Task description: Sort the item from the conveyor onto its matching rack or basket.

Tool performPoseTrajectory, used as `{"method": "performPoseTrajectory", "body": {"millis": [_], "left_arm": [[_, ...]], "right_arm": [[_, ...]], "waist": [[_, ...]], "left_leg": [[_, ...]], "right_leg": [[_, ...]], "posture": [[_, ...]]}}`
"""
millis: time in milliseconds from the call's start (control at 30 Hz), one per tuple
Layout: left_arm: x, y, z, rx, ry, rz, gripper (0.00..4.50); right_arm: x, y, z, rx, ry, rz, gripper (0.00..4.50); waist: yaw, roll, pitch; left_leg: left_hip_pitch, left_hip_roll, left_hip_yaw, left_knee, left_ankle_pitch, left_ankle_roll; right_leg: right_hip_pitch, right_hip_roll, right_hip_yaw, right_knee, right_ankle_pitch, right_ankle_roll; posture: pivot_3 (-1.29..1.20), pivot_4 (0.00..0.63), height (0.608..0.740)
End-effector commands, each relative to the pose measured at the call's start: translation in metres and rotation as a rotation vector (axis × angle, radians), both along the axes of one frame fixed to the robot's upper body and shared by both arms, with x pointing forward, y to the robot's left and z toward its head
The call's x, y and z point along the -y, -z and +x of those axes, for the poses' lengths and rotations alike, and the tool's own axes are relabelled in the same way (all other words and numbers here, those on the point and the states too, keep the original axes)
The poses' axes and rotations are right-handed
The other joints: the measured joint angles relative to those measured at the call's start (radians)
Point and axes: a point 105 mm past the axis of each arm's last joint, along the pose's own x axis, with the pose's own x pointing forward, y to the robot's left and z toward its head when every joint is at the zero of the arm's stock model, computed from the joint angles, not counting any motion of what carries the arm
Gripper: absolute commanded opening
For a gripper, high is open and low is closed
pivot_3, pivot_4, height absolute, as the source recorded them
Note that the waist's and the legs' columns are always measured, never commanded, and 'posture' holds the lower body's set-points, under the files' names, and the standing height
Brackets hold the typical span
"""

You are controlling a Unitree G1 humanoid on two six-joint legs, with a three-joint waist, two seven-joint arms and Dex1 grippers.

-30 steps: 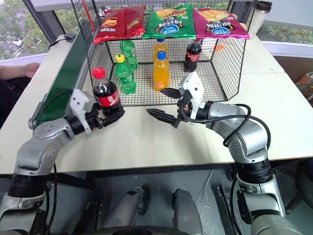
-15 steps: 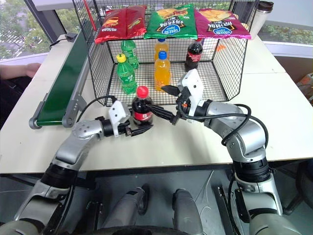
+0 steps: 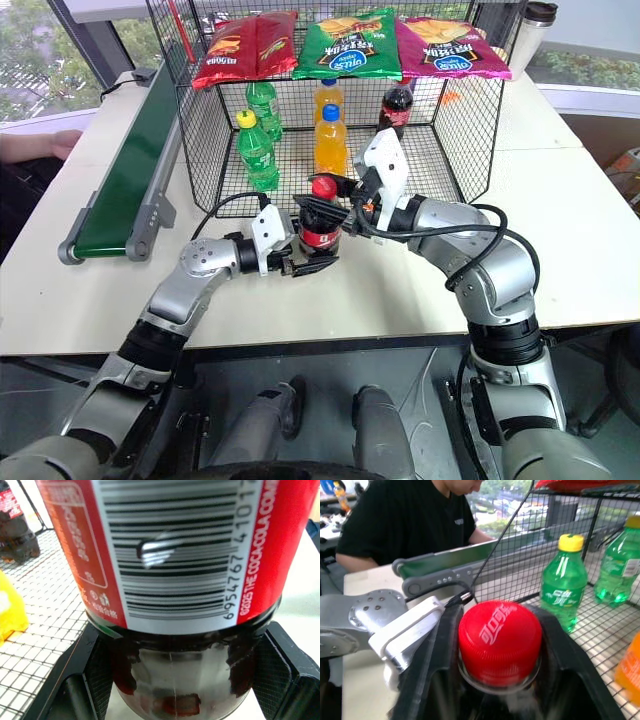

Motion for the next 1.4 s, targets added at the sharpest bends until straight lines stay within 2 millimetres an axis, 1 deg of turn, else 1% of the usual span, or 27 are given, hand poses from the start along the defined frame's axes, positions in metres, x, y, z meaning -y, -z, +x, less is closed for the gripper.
{"method": "performPoseTrajectory", "body": {"millis": [33, 167, 267, 333, 367, 400, 500, 633, 700, 867, 967, 1033, 1167, 1233, 1400], "left_arm": [[0.008, -0.029, -0.003, 0.116, 0.038, -0.058, 2.99], [0.008, -0.032, -0.002, 0.133, 0.031, -0.085, 2.99], [0.007, -0.031, 0.001, 0.134, 0.006, -0.081, 2.99], [0.006, -0.029, -0.002, 0.103, 0.024, -0.084, 4.02], [0.005, -0.029, -0.004, 0.092, 0.036, -0.085, 4.39], [0.005, -0.029, -0.006, 0.079, 0.042, -0.093, 4.48], [0.001, -0.028, -0.007, 0.06, 0.033, -0.095, 4.48], [-0.013, -0.024, 0.003, 0.036, -0.079, -0.092, 4.48], [-0.021, -0.02, 0.003, 0.02, -0.123, -0.087, 4.48], [-0.034, -0.004, -0.003, -0.026, -0.185, -0.074, 4.48], [-0.037, -0.002, -0.004, -0.042, -0.244, -0.111, 4.48], [-0.041, -0.001, 0.0, -0.034, -0.314, -0.139, 4.48], [-0.043, -0.001, 0.003, -0.049, -0.381, -0.184, 4.48], [-0.045, -0.006, 0.005, -0.049, -0.425, -0.222, 4.48], [-0.044, -0.011, 0.005, -0.047, -0.441, -0.236, 4.48]], "right_arm": [[0.0, -0.009, -0.001, 0.04, 0.007, 0.011, 1.17], [0.0, -0.008, -0.002, 0.031, -0.004, 0.009, 1.17], [0.0, -0.008, -0.002, 0.031, 0.002, 0.009, 1.17], [0.001, -0.008, -0.001, 0.034, 0.009, 0.009, 1.17], [0.001, -0.009, 0.0, 0.036, 0.014, 0.01, 1.17], [0.003, -0.01, 0.001, 0.039, 0.026, 0.009, 1.17], [0.011, -0.012, 0.01, 0.053, 0.079, 0.002, 1.17], [0.03, -0.021, 0.026, 0.076, 0.186, 0.006, 1.17], [0.042, -0.025, 0.039, 0.094, 0.274, 0.006, 1.17], [0.069, -0.033, 0.074, 0.127, 0.491, 0.01, 1.17], [0.081, -0.04, 0.09, 0.138, 0.578, 0.055, 1.17], [0.091, -0.041, 0.103, 0.132, 0.663, 0.095, 1.17], [0.099, -0.043, 0.118, 0.14, 0.736, 0.134, 1.17], [0.105, -0.042, 0.128, 0.164, 0.793, 0.138, 1.17], [0.107, -0.036, 0.141, 0.175, 0.829, 0.135, 1.17]], "waist": [[0.0, 0.0, 0.0], [0.0, 0.0, 0.0], [0.0, 0.0, 0.0], [0.0, 0.0, 0.0], [0.0, 0.0, 0.0], [0.0, 0.0, 0.0], [0.0, 0.0, 0.0], [0.0, 0.0, 0.0], [-0.002, 0.0, 0.0], [-0.002, 0.0, 0.0], [-0.001, 0.0, 0.0], [0.0, 0.0, 0.0], [-0.001, 0.001, 0.0], [-0.002, 0.001, 0.0], [-0.003, 0.001, 0.0]], "left_leg": [[0.0, 0.0, 0.0, 0.0, 0.0, 0.0], [0.0, 0.0, 0.0, 0.0, 0.0, 0.0], [0.0, 0.0, 0.0, 0.0, 0.0, 0.0], [0.0, 0.0, 0.0, 0.0, 0.0, 0.0], [0.0, 0.0, 0.0, 0.0, 0.0, 0.0], [0.0, 0.0, 0.0, 0.0, 0.0, 0.0], [0.0, 0.0, 0.0, 0.001, 0.0, 0.0], [0.001, 0.0, 0.0, 0.001, 0.0, 0.0], [0.001, 0.0, 0.0, 0.001, 0.0, 0.0], [0.001, 0.0, 0.0, 0.001, 0.0, 0.0], [0.001, 0.0, 0.001, 0.001, 0.0, 0.0], [0.001, 0.0, 0.001, 0.001, 0.0, 0.0], [0.001, 0.0, 0.001, 0.001, 0.001, 0.0], [0.001, 0.0, 0.001, 0.001, 0.001, 0.0], [0.002, 0.0, 0.001, 0.001, 0.001, 0.0]], "right_leg": [[0.0, 0.0, 0.0, 0.0, 0.0, 0.0], [0.0, 0.0, 0.0, 0.001, 0.0, 0.0], [0.0, 0.0, 0.0, 0.001, 0.0, 0.0], [0.0, 0.0, 0.0, 0.001, 0.0, 0.0], [0.0, 0.0, 0.0, 0.001, 0.0, 0.0], [0.0, 0.0, 0.0, 0.001, 0.0, 0.0], [0.0, 0.0, 0.0, 0.001, 0.0, 0.0], [0.0, 0.0, 0.0, 0.002, 0.0, 0.0], [0.0, 0.0, 0.0, 0.003, 0.0, 0.0], [0.0, 0.001, 0.0, 0.004, 0.0, 0.0], [0.0, 0.001, 0.0, 0.004, 0.0, 0.0], [0.0, 0.001, 0.0, 0.004, 0.0, 0.0], [0.0, 0.001, 0.0, 0.005, 0.0, 0.001], [0.0, 0.001, 0.0, 0.005, 0.001, 0.001], [0.0, 0.001, 0.001, 0.005, 0.001, 0.001]], "posture": [[0.0, 0.15, 0.738], [0.0, 0.15, 0.738], [0.0, 0.15, 0.738], [0.0, 0.15, 0.738], [0.0, 0.15, 0.738], [0.0, 0.15, 0.738], [0.0, 0.15, 0.738], [0.0, 0.15, 0.738], [0.0, 0.15, 0.738], [0.0, 0.15, 0.738], [0.0, 0.15, 0.738], [0.0, 0.15, 0.738], [0.0, 0.15, 0.738], [0.0, 0.15, 0.738], [0.0, 0.15, 0.738]]}}
